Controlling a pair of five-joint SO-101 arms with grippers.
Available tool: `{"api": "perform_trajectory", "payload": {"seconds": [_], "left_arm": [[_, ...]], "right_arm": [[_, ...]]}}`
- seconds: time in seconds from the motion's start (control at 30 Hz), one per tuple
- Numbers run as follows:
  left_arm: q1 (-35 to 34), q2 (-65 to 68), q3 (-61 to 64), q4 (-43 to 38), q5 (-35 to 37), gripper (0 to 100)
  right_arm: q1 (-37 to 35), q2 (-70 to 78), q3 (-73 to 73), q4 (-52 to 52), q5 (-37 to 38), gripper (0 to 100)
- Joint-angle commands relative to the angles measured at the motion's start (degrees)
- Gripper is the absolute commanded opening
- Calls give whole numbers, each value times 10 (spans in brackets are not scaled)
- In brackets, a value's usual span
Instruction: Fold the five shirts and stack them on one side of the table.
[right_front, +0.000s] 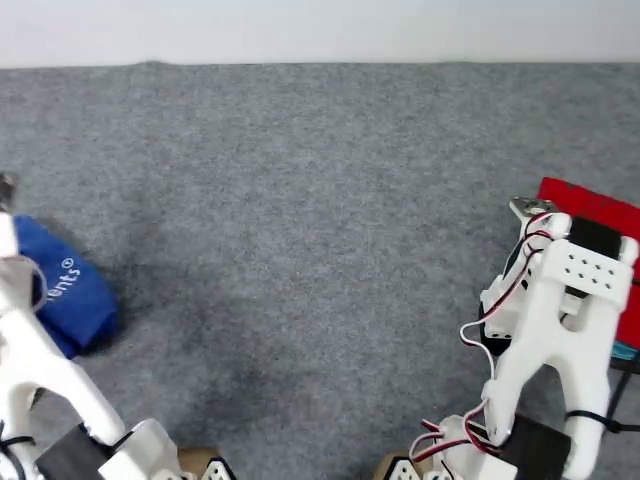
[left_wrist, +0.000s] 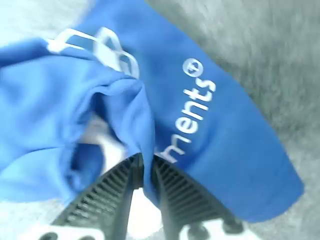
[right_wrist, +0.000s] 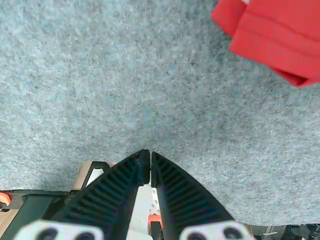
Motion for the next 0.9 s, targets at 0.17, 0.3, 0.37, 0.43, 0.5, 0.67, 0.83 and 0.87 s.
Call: {"api": "perform_trajectory", "payload": {"seconds": [0.17,0.3,0.37,0.43,0.5,0.67,0.83,0.87], "left_arm": [[113,-136,-131,63,112,6],[219,-228,-130,64,155,6],[283,-268,-130,64,171,6],[353,-301,-131,62,185,6],[425,-324,-131,62,192,6],[588,-332,-116,62,193,6],[692,-313,-87,62,192,6],[707,-307,-86,59,192,6]], "right_arm": [[8,-24,-5,25,-4,15],[8,-24,-5,25,-4,15],[8,-24,-5,25,-4,15],[8,-24,-5,25,-4,15],[8,-24,-5,25,-4,15],[8,-24,-5,25,-4,15],[8,-24,-5,25,-4,15],[8,-24,-5,25,-4,15]]}}
